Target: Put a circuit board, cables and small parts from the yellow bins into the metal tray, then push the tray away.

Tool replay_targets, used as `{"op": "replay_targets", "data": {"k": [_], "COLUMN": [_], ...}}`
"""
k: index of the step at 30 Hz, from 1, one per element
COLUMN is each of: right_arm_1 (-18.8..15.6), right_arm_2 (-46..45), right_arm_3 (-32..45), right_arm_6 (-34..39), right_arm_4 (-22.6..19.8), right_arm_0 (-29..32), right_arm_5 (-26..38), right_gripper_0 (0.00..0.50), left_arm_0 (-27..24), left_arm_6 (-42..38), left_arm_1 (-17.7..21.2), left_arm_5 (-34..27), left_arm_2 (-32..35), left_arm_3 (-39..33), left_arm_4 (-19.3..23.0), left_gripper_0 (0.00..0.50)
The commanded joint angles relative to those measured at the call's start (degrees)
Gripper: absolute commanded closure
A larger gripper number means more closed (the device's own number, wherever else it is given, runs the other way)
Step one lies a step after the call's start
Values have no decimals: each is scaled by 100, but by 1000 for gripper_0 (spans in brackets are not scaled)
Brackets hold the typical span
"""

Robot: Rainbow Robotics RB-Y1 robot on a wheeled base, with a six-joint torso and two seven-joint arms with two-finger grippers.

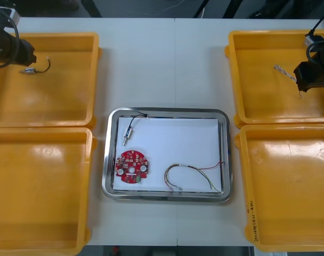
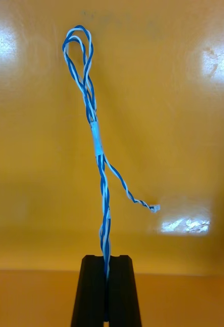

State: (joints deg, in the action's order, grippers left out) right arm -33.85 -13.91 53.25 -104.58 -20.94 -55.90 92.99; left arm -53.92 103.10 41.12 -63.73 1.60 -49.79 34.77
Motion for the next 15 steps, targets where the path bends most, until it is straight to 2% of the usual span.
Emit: {"op": "replay_targets", "data": {"k": [1, 3, 5, 15], "right_arm_1": [45, 54, 63, 54], "right_arm_2": [-191, -191, -191, -182], "right_arm_3": [204, 221, 230, 432], "right_arm_6": [237, 237, 245, 272], "right_arm_4": [37, 46, 37, 90], "right_arm_0": [0, 0, 0, -27], "right_arm_5": [26, 26, 26, -17], "right_gripper_0": [218, 69, 0, 0], "left_arm_0": [-259, -206, -162, 49], "left_arm_6": [1266, 1468, 1626, 2408], "left_arm_1": [274, 265, 274, 274], "left_arm_5": [194, 300, 432, 1056], "left_arm_2": [165, 165, 165, 165], "left_arm_3": [128, 198, 242, 611], "left_arm_4": [162, 250, 303, 962], "left_gripper_0": [0, 0, 0, 0]}}
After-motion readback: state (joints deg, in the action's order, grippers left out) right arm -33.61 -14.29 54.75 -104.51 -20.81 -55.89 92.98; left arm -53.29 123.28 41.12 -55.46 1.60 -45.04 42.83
